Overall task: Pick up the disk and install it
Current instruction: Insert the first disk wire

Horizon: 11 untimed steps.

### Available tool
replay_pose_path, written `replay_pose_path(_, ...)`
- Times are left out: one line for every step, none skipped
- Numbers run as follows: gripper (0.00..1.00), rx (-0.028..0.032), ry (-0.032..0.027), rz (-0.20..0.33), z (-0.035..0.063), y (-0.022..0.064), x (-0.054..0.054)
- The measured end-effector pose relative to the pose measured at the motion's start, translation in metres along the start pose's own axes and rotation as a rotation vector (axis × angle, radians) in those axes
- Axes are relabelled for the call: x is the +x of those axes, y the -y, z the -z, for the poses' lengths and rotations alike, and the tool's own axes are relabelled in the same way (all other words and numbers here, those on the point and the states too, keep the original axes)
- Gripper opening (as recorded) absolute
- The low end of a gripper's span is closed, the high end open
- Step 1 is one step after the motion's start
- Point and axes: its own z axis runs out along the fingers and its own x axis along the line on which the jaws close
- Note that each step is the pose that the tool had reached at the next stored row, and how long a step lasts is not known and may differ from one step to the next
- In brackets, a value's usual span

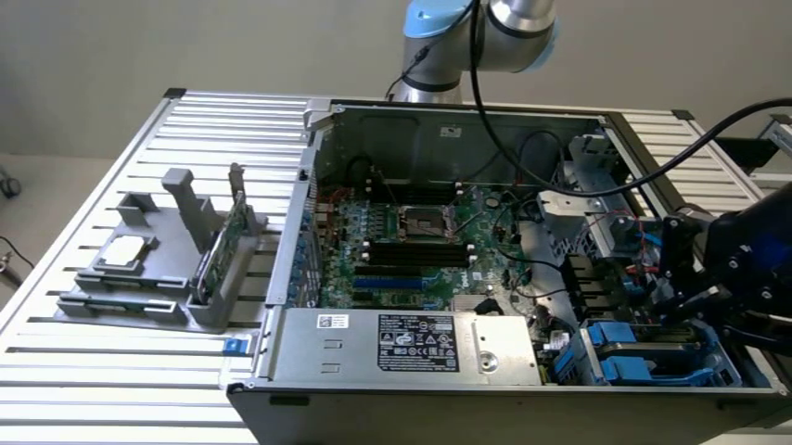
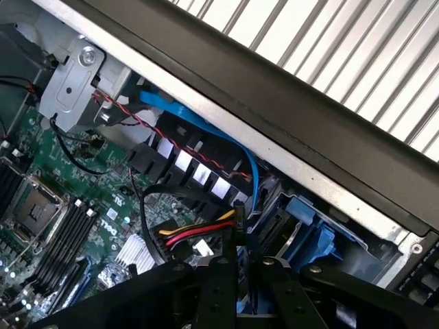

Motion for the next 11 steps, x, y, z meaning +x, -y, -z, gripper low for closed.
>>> replay_pose_path(0.16, -0.0012, -0.0008, -0.004, 0.0009, 0.0001, 0.0001)
replay_pose_path(0.16, -0.0031, -0.0020, -0.008, 0.0020, 0.0001, 0.0002)
replay_pose_path(0.16, -0.0052, -0.0034, -0.014, 0.0033, 0.0001, 0.0004)
replay_pose_path(0.16, -0.0072, -0.0046, -0.019, 0.0044, 0.0001, 0.0005)
replay_pose_path(0.16, -0.0091, -0.0055, -0.025, 0.0054, 0.0000, 0.0007)
replay_pose_path(0.16, -0.0103, -0.0057, -0.030, 0.0061, 0.0000, 0.0008)
replay_pose_path(0.16, -0.0110, -0.0056, -0.034, 0.0066, 0.0000, 0.0008)
replay_pose_path(0.16, -0.0114, -0.0057, -0.039, 0.0069, 0.0000, 0.0008)
replay_pose_path(0.16, -0.0117, -0.0057, -0.042, 0.0070, 0.0000, 0.0009)
replay_pose_path(0.16, -0.0118, -0.0059, -0.045, 0.0071, 0.0001, 0.0009)
replay_pose_path(0.16, -0.0119, -0.0059, -0.048, 0.0072, 0.0001, 0.0009)
